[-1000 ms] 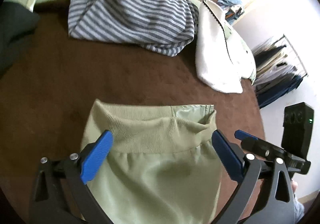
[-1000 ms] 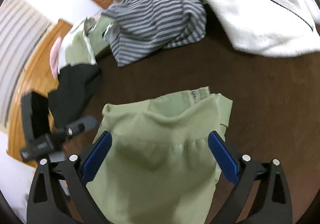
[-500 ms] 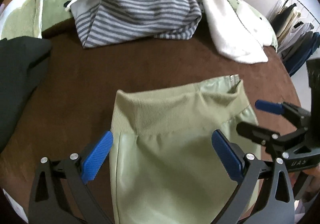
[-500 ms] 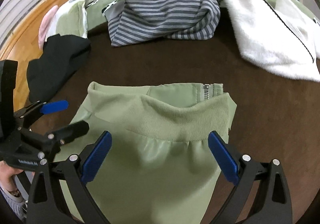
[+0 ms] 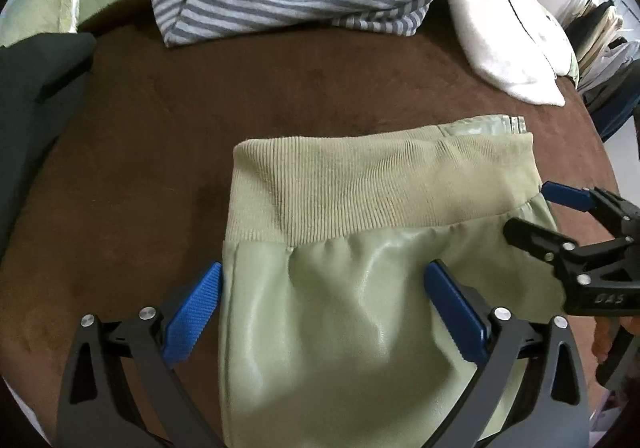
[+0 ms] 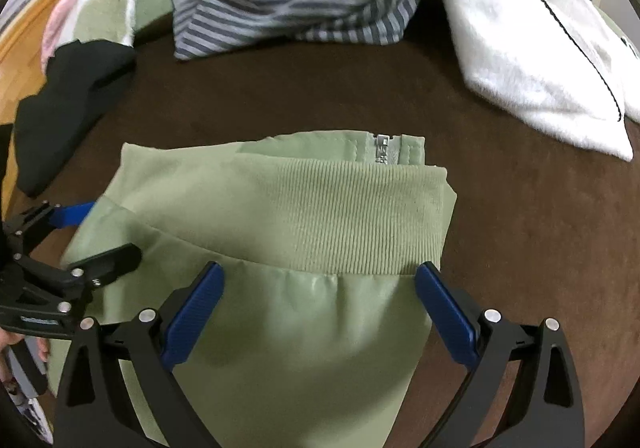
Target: Fold large clothes
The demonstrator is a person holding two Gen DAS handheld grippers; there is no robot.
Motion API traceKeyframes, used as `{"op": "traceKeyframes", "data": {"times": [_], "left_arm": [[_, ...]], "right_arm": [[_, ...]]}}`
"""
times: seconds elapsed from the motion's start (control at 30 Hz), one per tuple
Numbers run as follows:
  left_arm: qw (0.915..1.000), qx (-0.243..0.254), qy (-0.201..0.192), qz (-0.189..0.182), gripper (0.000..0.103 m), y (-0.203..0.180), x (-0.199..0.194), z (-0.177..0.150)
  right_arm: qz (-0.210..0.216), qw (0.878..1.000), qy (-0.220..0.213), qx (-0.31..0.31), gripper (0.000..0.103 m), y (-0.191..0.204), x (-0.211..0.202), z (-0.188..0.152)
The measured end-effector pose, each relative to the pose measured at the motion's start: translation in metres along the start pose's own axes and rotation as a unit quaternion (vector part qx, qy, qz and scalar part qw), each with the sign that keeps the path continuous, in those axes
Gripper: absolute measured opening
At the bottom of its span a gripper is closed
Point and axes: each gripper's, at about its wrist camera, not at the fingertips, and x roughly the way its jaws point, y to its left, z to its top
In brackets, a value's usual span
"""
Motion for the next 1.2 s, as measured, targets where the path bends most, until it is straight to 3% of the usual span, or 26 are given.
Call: {"op": "traceKeyframes", "data": {"times": [0.37, 0.63, 0.8, 0.87, 1.0, 1.1, 1.2], "left_arm": [[0.9984, -0.033, -0.002, -0.045, 0.098, 0.017, 0.031, 0.008], [0.9982, -0.035, 0.000, -0.048, 0.098, 0.015, 0.030, 0.009], [0.9981, -0.032, 0.002, -0.053, 0.097, 0.018, 0.008, 0.010], [0.9983, -0.026, -0.007, -0.052, 0.097, 0.021, -0.013, 0.007], [0.9948, -0.034, 0.002, -0.096, 0.097, 0.036, -0.037, -0.004], [0.9889, -0.031, 0.038, -0.141, 0.097, 0.047, -0.036, -0.022], [0.9781, -0.050, 0.078, -0.186, 0.097, 0.059, -0.023, -0.048]], "right_arm": [[0.025, 0.999, 0.002, 0.023, 0.098, -0.018, 0.028, 0.008], [0.029, 0.999, 0.002, 0.022, 0.098, -0.018, 0.024, 0.008], [0.040, 0.999, -0.026, 0.007, 0.098, -0.015, -0.004, 0.005], [0.076, 0.996, -0.033, 0.019, 0.098, -0.023, -0.020, -0.001], [0.178, 0.982, -0.016, 0.067, 0.098, -0.051, -0.038, -0.023], [0.227, 0.968, 0.004, 0.104, 0.098, -0.068, -0.040, -0.046], [0.247, 0.960, 0.027, 0.127, 0.098, -0.079, -0.036, -0.068]]}}
